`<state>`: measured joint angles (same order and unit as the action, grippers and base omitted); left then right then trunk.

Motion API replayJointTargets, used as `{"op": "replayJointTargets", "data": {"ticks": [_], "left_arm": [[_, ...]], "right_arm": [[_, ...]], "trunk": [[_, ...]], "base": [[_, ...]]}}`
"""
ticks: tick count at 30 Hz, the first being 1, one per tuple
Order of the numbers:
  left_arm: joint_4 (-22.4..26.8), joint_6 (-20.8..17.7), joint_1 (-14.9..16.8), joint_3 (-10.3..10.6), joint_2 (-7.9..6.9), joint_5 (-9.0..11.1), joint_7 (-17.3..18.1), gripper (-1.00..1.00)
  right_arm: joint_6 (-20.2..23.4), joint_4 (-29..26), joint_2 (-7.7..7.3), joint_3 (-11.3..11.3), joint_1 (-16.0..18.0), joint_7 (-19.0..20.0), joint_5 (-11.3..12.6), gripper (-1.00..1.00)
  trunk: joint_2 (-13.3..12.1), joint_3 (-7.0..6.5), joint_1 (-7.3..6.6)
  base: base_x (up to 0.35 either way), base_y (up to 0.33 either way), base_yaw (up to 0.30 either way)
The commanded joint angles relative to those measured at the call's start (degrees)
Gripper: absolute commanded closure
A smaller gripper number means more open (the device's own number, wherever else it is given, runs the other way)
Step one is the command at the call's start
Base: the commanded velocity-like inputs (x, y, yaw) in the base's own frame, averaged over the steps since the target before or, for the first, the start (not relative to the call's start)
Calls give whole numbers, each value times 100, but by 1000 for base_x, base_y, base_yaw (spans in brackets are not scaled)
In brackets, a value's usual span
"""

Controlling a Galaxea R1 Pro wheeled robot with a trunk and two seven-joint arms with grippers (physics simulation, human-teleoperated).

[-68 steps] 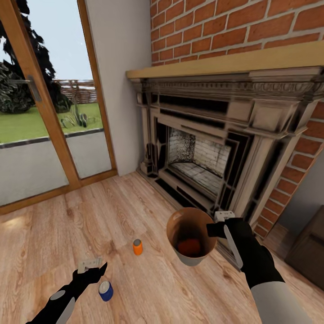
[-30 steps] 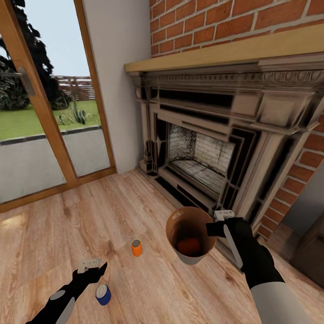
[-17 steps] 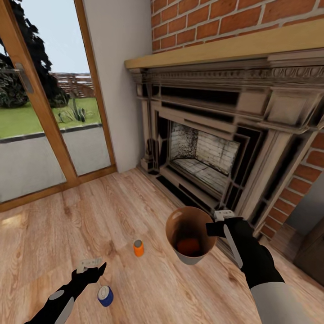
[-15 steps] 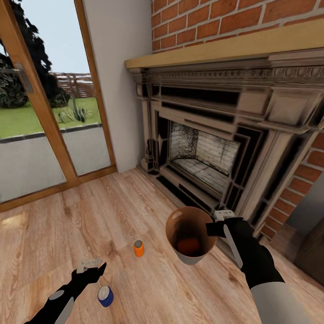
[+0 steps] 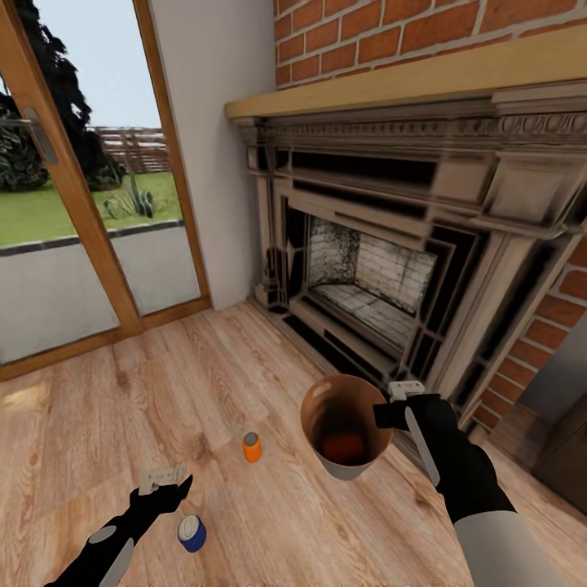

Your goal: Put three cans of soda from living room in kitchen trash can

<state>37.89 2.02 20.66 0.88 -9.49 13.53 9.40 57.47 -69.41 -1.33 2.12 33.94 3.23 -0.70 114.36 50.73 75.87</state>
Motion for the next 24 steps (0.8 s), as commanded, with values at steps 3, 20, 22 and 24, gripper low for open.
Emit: {"op": "replayJointTargets", "data": {"ticks": [3,20,22,24], "left_arm": [[0,0,0,0,0,0,0,-100],[0,0,0,0,0,0,0,-100],[0,0,0,0,-1,0,0,-100],[0,0,0,-2,-4,0,0,-100]], "right_arm": [[1,-3,1,-1,3,20,88,100],[1,2,1,-1,6,20,94,100],[-1,4,1,-1,2,21,94,100],[0,5,1,-1,3,21,94,100]], "trunk": [[1,26,-1],[1,181,-1],[1,199,-1],[1,217,-1]], "base": [[0,0,0],[0,0,0],[0,0,0],[0,0,0]]}}
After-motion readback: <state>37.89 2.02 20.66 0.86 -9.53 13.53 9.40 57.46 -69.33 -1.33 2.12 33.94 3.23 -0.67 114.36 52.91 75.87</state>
